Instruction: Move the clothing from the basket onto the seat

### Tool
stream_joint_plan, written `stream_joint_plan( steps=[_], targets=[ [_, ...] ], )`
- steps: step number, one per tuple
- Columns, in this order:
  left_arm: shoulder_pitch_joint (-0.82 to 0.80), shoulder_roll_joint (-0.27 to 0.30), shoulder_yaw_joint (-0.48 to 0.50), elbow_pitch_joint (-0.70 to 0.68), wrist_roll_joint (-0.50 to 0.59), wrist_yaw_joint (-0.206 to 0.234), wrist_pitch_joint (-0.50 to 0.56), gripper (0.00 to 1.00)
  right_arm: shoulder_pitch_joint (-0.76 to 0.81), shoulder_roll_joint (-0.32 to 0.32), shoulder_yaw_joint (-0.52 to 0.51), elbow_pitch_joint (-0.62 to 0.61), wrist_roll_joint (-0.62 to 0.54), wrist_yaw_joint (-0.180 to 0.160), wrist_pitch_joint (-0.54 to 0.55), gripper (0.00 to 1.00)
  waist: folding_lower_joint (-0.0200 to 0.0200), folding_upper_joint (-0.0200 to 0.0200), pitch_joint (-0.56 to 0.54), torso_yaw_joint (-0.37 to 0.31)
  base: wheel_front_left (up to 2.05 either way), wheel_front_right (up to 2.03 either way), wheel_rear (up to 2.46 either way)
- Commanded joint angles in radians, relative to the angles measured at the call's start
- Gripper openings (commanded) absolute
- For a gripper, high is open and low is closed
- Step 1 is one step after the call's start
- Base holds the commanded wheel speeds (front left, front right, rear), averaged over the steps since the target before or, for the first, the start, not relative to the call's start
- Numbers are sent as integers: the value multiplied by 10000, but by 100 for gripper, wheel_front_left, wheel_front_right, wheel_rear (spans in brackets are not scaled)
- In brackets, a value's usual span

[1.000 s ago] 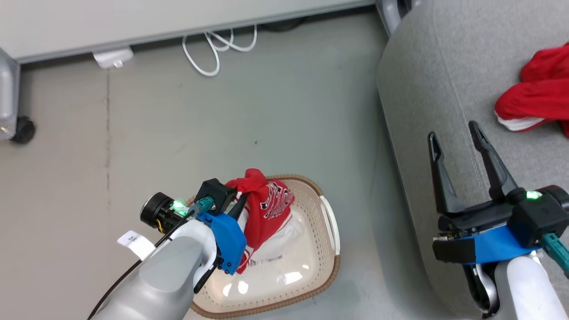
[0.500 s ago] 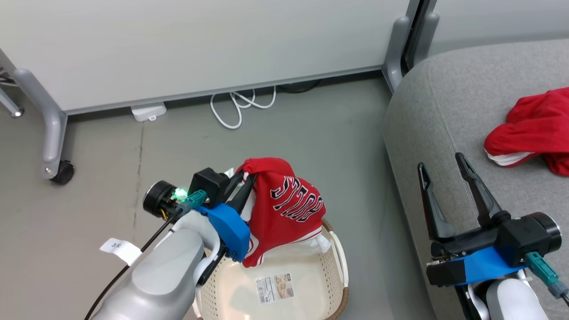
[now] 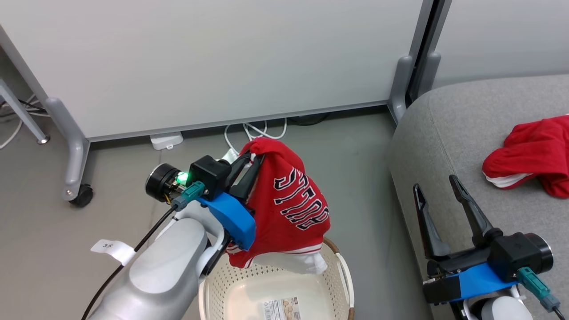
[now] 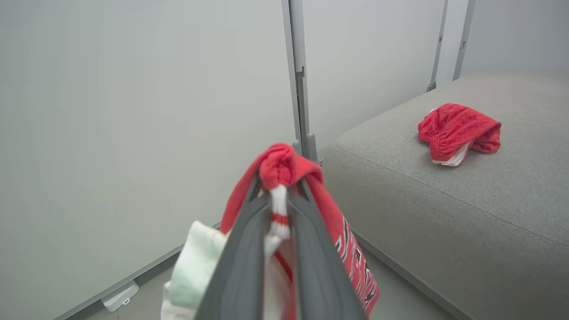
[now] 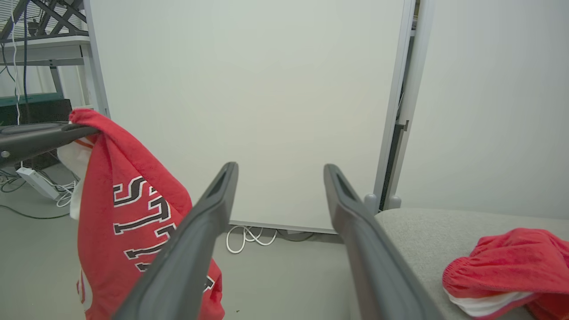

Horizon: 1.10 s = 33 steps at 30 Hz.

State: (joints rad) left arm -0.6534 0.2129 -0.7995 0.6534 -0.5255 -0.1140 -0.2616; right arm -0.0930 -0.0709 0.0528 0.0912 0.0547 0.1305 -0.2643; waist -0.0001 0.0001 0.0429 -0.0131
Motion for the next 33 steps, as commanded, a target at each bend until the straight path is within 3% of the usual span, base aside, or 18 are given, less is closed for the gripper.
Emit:
stream_joint_plan(
  steps=[1,7,20,33],
  targets=[
    [78,-21,24,-101,-21,-8,-49,0,154,31,-4,25,68,5,-1,100,1,-1,-85,43,0,0,0],
    [-164,4,-178,-774,-45,-71,135,0,305,105,1,53,112,3,-1,100,1,-1,-267,104,0,0,0],
    [-40,16,-383,-2576,-150,333,937,0,276,177,-12,-11,133,5,-3,100,1,-1,-117,163,0,0,0],
    [106,153,-497,-2921,-198,489,1033,0,-282,18,384,-166,73,3,-1,100,1,-1,-7,166,0,0,0]
  ],
)
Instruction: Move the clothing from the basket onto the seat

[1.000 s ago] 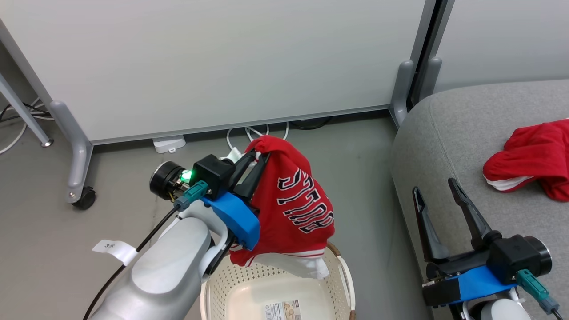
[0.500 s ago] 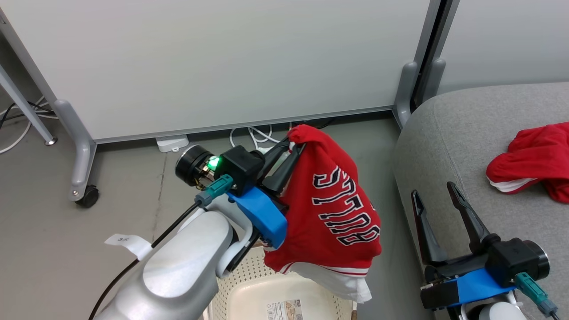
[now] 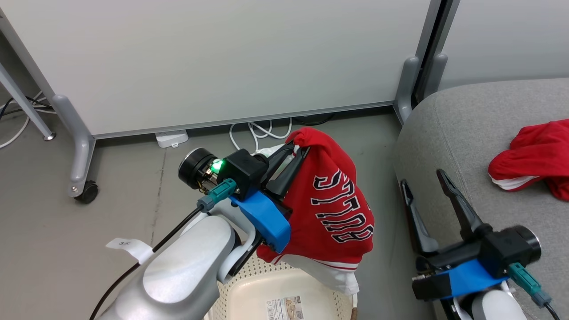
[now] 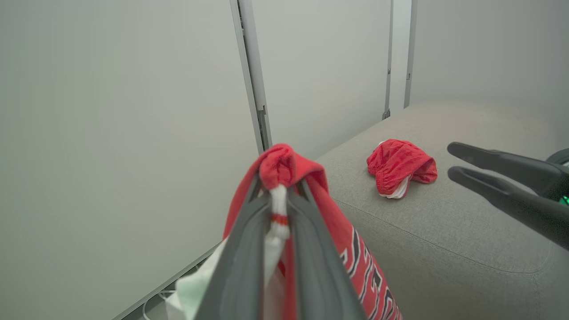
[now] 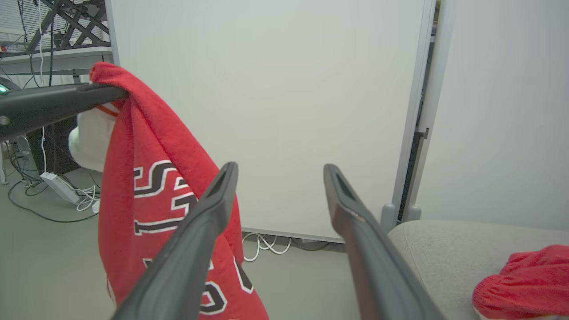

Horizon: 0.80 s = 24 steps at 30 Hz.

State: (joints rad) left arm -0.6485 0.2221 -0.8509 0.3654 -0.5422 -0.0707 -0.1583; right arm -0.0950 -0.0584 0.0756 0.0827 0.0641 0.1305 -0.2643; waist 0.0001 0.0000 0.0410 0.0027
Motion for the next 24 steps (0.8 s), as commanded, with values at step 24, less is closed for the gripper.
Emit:
stream_joint_plan(
  steps=[24],
  targets=[
    [-617,-215,-280,-63,156,27,-143,0,-3867,-1028,3555,2780,-134,3,1,100,-1,0,437,526,0,0,0]
  ],
)
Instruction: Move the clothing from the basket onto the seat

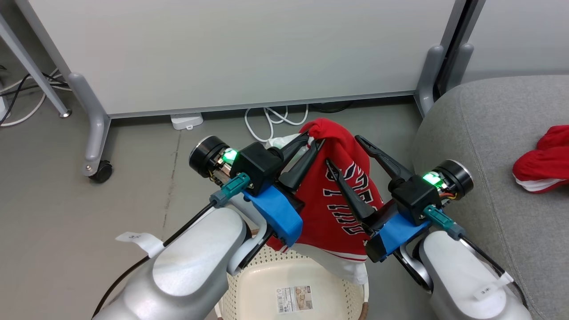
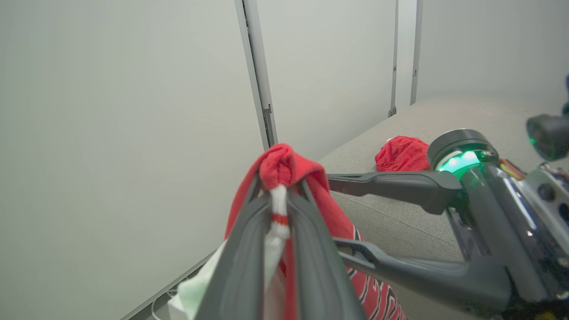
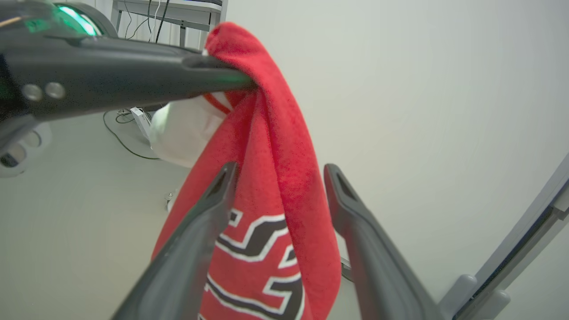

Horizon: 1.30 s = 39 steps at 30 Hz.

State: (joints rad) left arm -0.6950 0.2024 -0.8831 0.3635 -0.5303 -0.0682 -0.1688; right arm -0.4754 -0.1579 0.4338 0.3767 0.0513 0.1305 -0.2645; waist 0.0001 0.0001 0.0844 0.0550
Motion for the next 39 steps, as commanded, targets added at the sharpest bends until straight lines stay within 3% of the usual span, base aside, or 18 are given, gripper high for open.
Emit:
stream_joint_plan(
  steps=[1,11,13,39],
  targets=[
    [-162,-35,16,-54,34,-8,-45,0,-183,-28,58,108,47,5,3,100,-1,-1,11,32,0,0,0],
    [-218,-74,-141,-127,52,10,-115,0,-799,306,545,2109,445,3,3,100,-1,-1,31,101,0,0,0],
    [-200,-79,-165,-146,39,13,-141,0,-860,398,571,2226,569,3,3,0,-1,-1,39,111,0,0,0],
    [-243,-2,-298,76,-127,67,-317,0,-678,428,601,2077,909,3,1,0,-1,-1,28,116,0,0,0]
  ],
)
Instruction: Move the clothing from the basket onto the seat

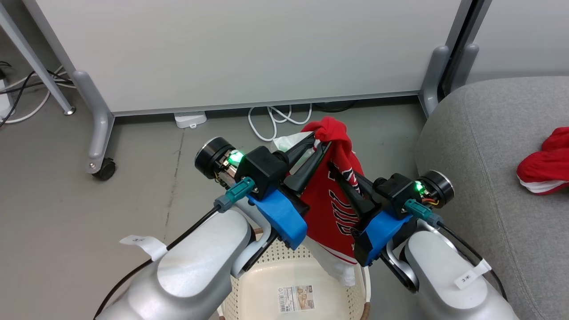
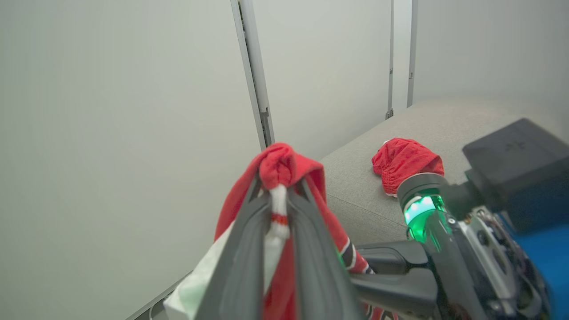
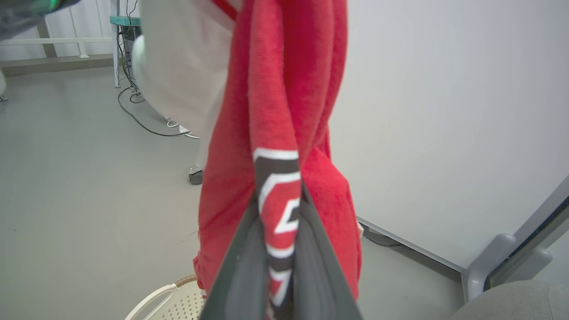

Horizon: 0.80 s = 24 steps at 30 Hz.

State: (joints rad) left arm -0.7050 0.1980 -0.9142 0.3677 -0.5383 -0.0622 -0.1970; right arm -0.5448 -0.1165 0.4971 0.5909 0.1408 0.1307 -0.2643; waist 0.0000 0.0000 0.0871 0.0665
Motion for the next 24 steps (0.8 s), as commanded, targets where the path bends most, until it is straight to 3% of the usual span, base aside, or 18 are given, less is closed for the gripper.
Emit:
stream_joint_plan(
  steps=[1,2,3,4,24],
  targets=[
    [-153,48,8,36,-46,18,-46,0,11,14,-38,-69,19,2,-1,0,0,0,2,-1,0,0,0],
    [-149,47,11,64,-68,44,-16,0,9,16,-41,-70,22,2,-1,0,0,0,0,-2,0,0,0],
    [-130,31,56,75,-104,82,-21,28,9,18,-46,-71,25,2,-1,0,0,0,-1,-4,0,0,0],
    [-133,30,77,83,-93,116,-46,100,14,18,-49,-75,33,2,-1,0,0,0,-1,-8,0,0,0],
    [166,298,101,-50,19,497,-350,100,488,93,-1109,-585,42,2,-2,0,0,0,375,-508,0,0,0]
  ],
)
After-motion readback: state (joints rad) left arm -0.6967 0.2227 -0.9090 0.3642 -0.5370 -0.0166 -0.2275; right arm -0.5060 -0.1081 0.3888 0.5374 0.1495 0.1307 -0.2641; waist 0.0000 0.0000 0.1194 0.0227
